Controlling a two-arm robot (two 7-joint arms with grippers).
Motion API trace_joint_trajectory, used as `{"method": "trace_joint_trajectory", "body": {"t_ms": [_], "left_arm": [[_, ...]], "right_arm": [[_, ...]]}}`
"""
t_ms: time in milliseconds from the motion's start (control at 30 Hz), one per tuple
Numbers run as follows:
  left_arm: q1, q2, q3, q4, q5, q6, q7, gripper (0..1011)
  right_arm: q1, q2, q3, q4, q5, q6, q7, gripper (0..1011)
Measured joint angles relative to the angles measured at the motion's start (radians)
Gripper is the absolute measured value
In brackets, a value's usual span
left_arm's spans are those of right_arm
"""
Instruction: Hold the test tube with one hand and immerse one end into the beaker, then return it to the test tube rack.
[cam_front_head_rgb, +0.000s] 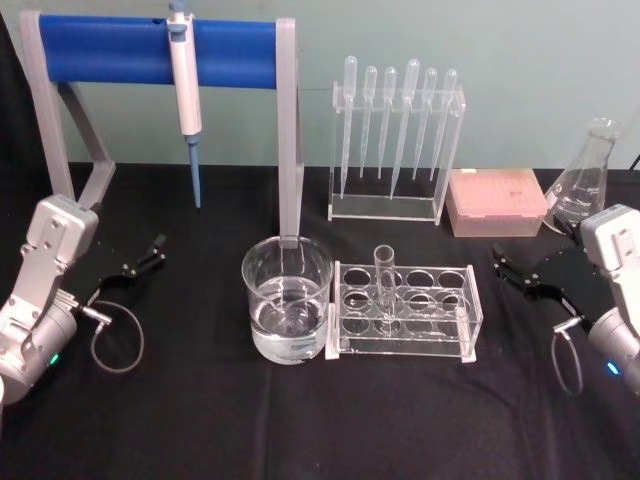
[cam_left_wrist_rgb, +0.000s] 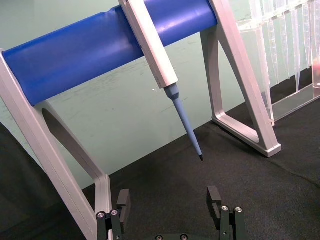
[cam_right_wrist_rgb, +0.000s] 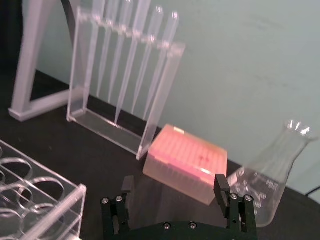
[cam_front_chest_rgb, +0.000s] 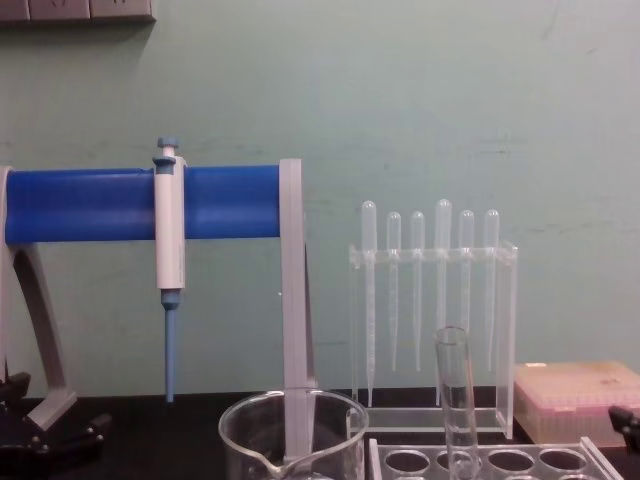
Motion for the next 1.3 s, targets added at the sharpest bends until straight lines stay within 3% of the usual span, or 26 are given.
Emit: {"method": "trace_joint_trajectory", "body": {"t_ms": [433, 567, 733, 1033, 1300], "left_arm": [[0.0, 0.0, 0.0, 0.0, 0.0, 0.0, 0.0, 1000], [0.0, 0.0, 0.0, 0.0, 0.0, 0.0, 0.0, 1000], [0.0, 0.0, 0.0, 0.0, 0.0, 0.0, 0.0, 1000], [0.0, 0.0, 0.0, 0.0, 0.0, 0.0, 0.0, 1000], [0.0, 0.0, 0.0, 0.0, 0.0, 0.0, 0.0, 1000]], "right_arm": [[-0.074, 0.069, 0.092, -0.191, 0.087, 0.031, 0.095, 1002], [-0.098, 0.109, 0.124, -0.245, 0.136, 0.04, 0.17, 1003], [-0.122, 0.17, 0.145, -0.284, 0.191, 0.027, 0.306, 1003], [-0.102, 0.236, 0.121, -0.29, 0.224, 0.008, 0.545, 1002], [-0.041, 0.247, 0.071, -0.275, 0.207, 0.019, 0.705, 1002]]}}
